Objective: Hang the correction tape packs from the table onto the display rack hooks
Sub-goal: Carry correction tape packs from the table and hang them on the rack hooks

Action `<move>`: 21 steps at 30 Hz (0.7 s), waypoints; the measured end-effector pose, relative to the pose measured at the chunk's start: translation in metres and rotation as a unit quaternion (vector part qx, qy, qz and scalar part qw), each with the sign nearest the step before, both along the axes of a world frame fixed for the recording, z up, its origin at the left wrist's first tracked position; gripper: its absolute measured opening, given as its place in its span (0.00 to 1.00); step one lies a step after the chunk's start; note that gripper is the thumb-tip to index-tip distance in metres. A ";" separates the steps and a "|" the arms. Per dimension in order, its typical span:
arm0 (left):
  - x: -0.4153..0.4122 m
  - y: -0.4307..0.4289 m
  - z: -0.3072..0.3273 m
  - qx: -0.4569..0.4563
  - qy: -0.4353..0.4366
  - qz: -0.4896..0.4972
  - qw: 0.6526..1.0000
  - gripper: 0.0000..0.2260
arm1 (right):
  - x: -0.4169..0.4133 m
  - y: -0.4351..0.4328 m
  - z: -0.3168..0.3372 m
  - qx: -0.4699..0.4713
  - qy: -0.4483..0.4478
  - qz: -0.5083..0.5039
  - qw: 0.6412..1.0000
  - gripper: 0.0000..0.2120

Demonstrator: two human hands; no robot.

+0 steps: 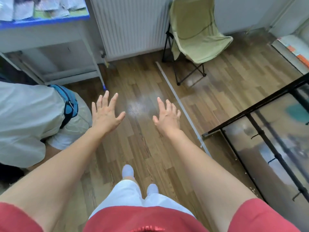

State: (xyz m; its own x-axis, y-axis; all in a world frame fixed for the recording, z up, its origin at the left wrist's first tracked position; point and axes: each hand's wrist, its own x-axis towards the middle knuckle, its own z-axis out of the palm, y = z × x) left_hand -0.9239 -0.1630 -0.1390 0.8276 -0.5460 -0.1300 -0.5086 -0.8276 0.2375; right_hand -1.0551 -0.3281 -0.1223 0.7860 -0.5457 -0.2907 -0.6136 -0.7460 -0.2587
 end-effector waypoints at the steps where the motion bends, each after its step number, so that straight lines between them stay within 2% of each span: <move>1: 0.015 -0.007 0.000 -0.002 -0.005 0.011 1.000 0.31 | 0.017 -0.009 0.000 -0.002 -0.003 0.003 1.000 0.33; 10: 0.203 -0.068 0.009 -0.025 -0.028 0.058 0.998 0.30 | 0.209 -0.077 0.007 -0.046 -0.028 0.031 0.998 0.33; 21: 0.404 -0.093 0.025 -0.023 -0.019 0.106 0.994 0.31 | 0.421 -0.119 0.025 -0.045 -0.040 0.081 0.995 0.32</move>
